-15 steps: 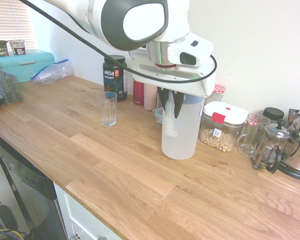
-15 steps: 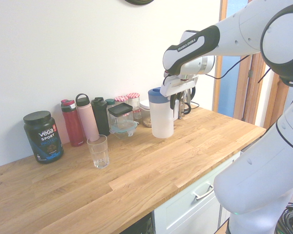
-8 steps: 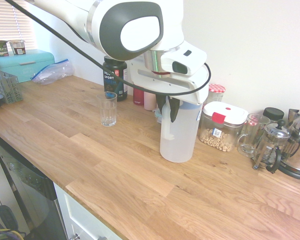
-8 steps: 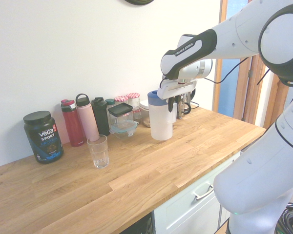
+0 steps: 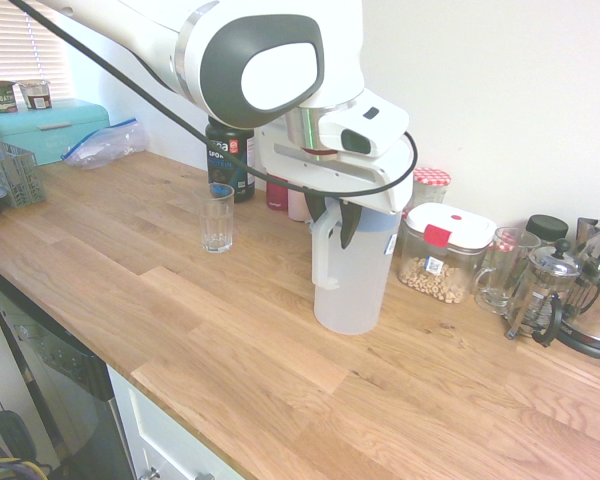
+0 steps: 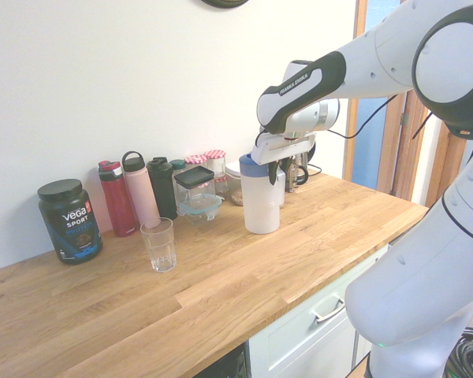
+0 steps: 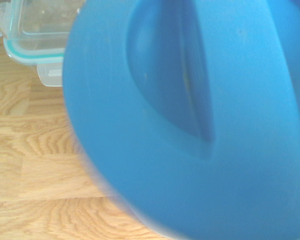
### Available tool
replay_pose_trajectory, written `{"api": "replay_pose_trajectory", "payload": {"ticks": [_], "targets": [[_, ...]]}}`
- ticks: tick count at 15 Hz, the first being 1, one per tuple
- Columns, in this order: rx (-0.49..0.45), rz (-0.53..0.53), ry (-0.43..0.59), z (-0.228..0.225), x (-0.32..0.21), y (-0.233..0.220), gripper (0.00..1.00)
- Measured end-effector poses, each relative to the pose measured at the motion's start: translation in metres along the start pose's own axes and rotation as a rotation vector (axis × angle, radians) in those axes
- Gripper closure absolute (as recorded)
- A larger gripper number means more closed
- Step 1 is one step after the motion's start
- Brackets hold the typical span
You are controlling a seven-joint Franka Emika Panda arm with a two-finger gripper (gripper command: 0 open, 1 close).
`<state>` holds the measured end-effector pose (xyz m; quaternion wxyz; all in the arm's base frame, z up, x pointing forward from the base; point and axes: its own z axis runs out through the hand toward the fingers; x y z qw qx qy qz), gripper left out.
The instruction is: Pour me some water
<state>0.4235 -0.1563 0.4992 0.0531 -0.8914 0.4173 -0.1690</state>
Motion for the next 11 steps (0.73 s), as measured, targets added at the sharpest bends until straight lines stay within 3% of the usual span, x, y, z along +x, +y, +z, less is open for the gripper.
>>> {"api": "replay_pose_trajectory", "payload": {"ticks": [5,11], "targets": [[-0.003,0.013,-0.003,-0.005,-0.002,-0.006,0.00],[-0.104,0.057,-0.109,-0.055,-0.036,-0.014,0.00]]}}
